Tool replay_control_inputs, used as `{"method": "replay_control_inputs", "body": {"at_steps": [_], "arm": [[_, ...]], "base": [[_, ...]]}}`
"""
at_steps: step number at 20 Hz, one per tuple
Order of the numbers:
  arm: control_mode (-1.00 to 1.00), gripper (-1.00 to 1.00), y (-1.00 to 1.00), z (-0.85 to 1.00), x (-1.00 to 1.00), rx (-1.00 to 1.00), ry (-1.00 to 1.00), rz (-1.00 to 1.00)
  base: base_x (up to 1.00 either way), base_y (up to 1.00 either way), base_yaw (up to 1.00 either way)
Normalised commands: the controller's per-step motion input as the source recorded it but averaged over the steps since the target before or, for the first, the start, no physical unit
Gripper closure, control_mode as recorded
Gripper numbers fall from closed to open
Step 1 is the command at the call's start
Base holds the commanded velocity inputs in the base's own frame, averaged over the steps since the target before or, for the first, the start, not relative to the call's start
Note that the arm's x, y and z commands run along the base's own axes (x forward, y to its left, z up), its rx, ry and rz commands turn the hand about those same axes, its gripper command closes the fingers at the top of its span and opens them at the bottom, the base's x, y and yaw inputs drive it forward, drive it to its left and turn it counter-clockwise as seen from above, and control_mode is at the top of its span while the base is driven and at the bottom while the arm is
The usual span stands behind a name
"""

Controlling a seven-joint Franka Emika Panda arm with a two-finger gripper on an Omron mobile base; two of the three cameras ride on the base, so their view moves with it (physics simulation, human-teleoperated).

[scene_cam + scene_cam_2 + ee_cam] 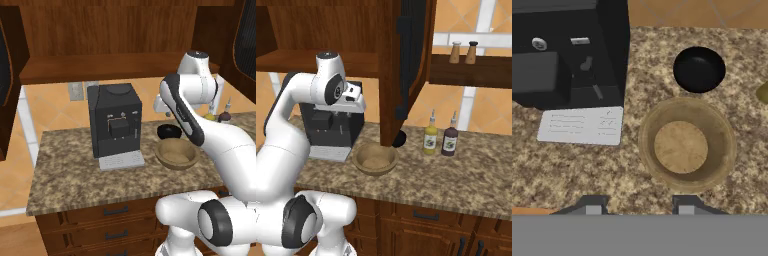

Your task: Pick up the bowls on the counter and stack them on top of one another in the open cabinet. Place the smaller bowl on top of the larger bowl.

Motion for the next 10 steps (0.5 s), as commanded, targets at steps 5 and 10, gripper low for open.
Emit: {"method": "replay_control_inputs", "body": {"at_steps": [5,10], "arm": [[-1.00,-1.00,-0.51,-0.17,0.00,0.00,0.01,-0.21],[-1.00,-1.00,-1.00,-0.50,0.00,0.07,0.10,-0.54]], "base": [[0.00,0.00,0.00],[0.00,0.00,0.00]]}}
